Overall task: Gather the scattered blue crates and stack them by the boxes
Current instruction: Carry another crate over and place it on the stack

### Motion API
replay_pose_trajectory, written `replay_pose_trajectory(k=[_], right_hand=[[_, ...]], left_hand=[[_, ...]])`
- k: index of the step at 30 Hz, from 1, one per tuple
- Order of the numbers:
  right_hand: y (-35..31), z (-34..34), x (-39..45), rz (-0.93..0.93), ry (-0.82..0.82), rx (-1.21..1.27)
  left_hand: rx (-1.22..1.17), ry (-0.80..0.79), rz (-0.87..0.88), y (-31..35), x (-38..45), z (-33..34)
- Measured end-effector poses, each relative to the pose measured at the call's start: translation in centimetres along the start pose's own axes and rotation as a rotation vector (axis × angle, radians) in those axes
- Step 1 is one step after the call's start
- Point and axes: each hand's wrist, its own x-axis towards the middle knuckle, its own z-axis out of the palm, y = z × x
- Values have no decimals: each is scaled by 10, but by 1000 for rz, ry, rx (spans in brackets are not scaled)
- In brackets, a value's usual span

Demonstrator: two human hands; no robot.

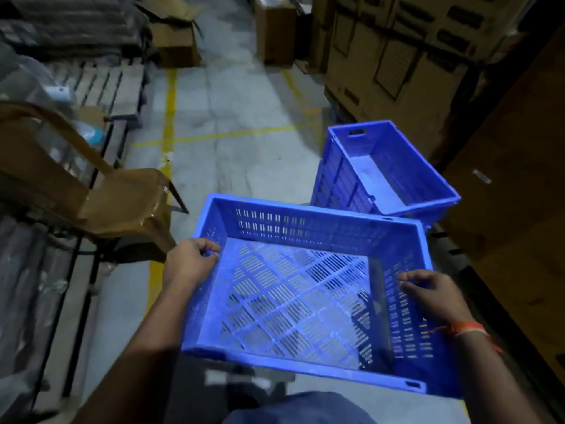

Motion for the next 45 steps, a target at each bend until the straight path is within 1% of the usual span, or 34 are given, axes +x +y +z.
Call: replay_pose_trajectory(k=[4, 7, 13, 15, 19, 23, 29, 36, 42, 45], right_hand=[[-48, 37, 44, 24, 19, 20], [-76, 53, 71, 38, 51, 53], [-120, 83, 144, 75, 99, 93], [-140, 88, 169, 53, 110, 88], [-174, 91, 209, 75, 147, 110], [-199, 86, 238, 107, 225, 178], [-231, 93, 251, 231, 357, 236], [-282, 151, 230, 347, 568, 312], [-304, 203, 200, 485, 694, 370], [-310, 213, 186, 540, 753, 390]], left_hand=[[72, -19, 46, 11, 85, -33], [64, -46, 80, 23, 145, -45], [127, -92, 150, 56, 272, -44], [123, -96, 153, 68, 308, -44], [112, -85, 178, 97, 374, -47], [84, -84, 225, 133, 429, -47], [92, -180, 384, 185, 506, -34], [172, -360, 631, 218, 592, -25], [243, -488, 762, 246, 629, -21], [246, -538, 813, 266, 634, -13]])
